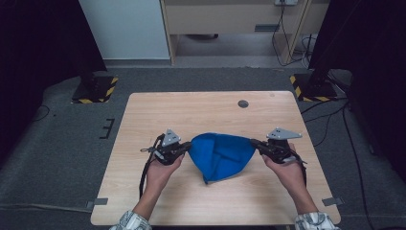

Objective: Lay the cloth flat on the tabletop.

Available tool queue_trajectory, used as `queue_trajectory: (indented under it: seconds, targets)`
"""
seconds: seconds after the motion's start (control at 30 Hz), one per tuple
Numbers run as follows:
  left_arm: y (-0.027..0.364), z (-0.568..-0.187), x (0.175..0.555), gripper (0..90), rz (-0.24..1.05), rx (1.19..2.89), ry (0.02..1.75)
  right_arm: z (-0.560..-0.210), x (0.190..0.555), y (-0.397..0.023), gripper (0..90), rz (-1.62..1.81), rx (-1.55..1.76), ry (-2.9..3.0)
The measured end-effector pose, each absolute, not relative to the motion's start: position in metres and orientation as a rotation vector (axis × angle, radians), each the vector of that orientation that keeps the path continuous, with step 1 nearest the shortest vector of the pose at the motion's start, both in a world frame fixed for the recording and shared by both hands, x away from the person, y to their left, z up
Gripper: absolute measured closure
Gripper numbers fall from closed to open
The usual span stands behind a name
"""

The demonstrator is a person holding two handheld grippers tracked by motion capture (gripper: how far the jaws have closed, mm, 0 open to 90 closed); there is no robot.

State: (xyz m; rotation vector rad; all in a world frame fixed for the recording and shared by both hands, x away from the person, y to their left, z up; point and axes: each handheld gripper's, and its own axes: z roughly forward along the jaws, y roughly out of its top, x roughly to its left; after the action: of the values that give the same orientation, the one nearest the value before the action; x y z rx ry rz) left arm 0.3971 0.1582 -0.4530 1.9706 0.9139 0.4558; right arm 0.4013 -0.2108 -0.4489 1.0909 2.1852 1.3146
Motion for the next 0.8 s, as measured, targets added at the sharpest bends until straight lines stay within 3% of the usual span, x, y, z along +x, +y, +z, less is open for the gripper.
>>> queue_trajectory:
  seconds: [0.8]
  targets:
    - [0.163,-0.381,0.394,86.8,0.544,1.906,0.839,-0.380,0.385,-0.223,89.2,1.341,1.038,2.114]
